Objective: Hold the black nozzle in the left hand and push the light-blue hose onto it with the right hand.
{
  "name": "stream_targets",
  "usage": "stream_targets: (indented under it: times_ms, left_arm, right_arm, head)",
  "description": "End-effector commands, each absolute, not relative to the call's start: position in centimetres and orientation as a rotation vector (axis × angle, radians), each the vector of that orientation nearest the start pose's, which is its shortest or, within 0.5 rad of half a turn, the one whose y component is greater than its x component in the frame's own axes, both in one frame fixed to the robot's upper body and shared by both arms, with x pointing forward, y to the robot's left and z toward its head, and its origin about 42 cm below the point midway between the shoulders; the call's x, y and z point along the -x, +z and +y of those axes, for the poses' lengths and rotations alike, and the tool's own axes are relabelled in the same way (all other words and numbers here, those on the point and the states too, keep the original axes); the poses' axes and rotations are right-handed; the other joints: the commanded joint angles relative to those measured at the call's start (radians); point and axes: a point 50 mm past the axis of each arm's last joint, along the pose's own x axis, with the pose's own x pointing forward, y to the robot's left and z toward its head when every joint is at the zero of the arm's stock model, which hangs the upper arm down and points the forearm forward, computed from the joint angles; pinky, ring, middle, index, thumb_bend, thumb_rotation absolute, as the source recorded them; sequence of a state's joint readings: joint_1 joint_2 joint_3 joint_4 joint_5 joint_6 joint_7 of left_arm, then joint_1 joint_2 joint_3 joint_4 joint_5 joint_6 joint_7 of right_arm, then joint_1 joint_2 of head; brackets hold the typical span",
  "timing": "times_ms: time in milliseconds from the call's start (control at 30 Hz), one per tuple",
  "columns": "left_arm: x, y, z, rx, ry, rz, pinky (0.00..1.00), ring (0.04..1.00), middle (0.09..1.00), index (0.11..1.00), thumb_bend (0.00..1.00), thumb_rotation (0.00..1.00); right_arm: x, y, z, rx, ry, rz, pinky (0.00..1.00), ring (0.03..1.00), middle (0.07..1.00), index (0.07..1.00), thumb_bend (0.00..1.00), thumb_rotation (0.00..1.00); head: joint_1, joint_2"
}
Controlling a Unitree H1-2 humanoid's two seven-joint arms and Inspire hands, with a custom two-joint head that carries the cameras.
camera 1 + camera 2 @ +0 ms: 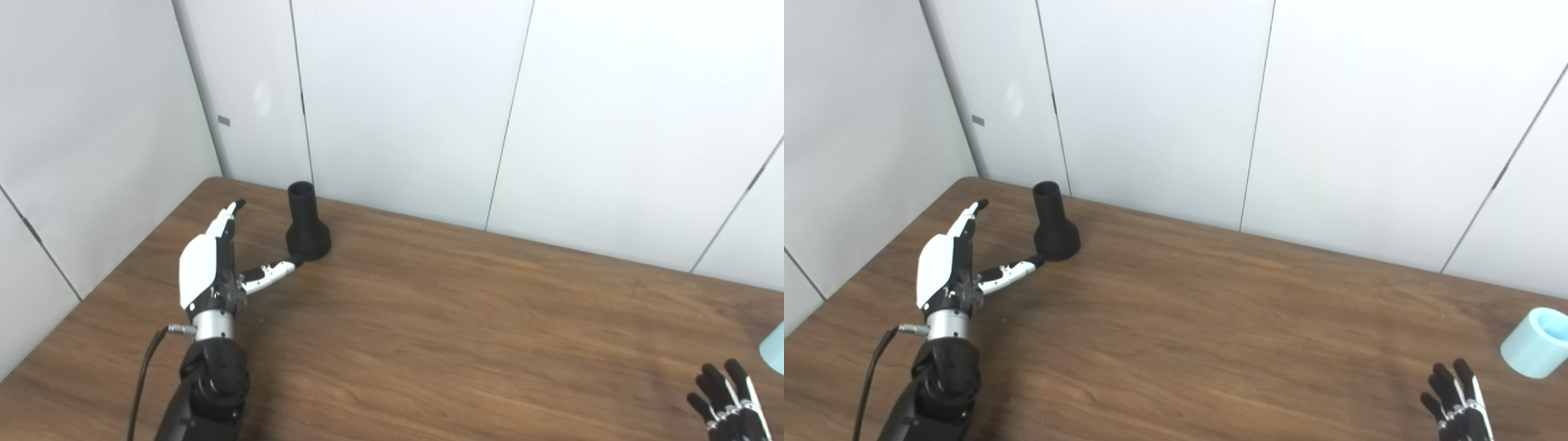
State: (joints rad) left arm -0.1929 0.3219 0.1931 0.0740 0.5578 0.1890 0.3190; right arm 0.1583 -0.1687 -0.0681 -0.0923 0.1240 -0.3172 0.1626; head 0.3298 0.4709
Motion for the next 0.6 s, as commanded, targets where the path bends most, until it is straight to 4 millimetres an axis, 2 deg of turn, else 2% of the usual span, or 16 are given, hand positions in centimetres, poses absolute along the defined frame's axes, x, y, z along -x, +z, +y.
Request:
stream_targets:
  times_ms: [0, 67, 200, 367, 433, 567]
  left_arm:
    - [-35.3, 19.3, 38.2, -0.892, 0.641, -0.129, 0.93, 0.922, 0.917, 0.896, 0.94, 0.38]
    - [-36.1, 19.2, 38.6, -0.919, 0.638, -0.108, 0.95, 0.928, 0.914, 0.889, 0.95, 0.38]
    - [-37.7, 19.5, 39.3, -0.989, 0.614, -0.071, 0.92, 0.905, 0.895, 0.870, 0.96, 0.42]
    - [-39.5, 20.3, 39.4, -1.007, 0.563, 0.007, 0.97, 0.960, 0.939, 0.874, 0.96, 0.46]
    - [-40.0, 20.5, 39.2, -0.996, 0.547, 0.022, 0.93, 0.937, 0.911, 0.862, 0.95, 0.48]
    - [-41.3, 20.5, 39.3, -1.011, 0.517, 0.049, 0.95, 0.923, 0.890, 0.845, 0.97, 0.52]
  right_arm:
    - [-20.3, 6.8, -27.6, 0.037, 0.060, -0.090, 0.92, 0.963, 0.963, 1.000, 0.73, 1.00]
    - [-20.3, 6.8, -27.6, 0.032, 0.057, -0.090, 0.90, 0.948, 0.956, 1.000, 0.74, 0.99]
    - [-20.4, 6.8, -27.6, 0.045, 0.065, -0.088, 0.91, 0.956, 0.960, 1.000, 0.75, 1.00]
    - [-20.3, 6.9, -27.6, 0.047, 0.062, -0.091, 0.89, 0.948, 0.949, 1.000, 0.74, 1.00]
    - [-20.3, 7.0, -27.5, 0.044, 0.061, -0.091, 0.87, 0.931, 0.944, 0.998, 0.73, 0.99]
    - [-20.2, 7.0, -27.4, 0.060, 0.052, -0.085, 0.87, 0.939, 0.936, 1.000, 0.76, 1.00]
  head:
    - [0.001, 0.001]
    - [0.001, 0.001]
    - [-0.001, 0.006]
    - [0.006, 0.013]
    - [0.007, 0.015]
    - [0.003, 0.020]
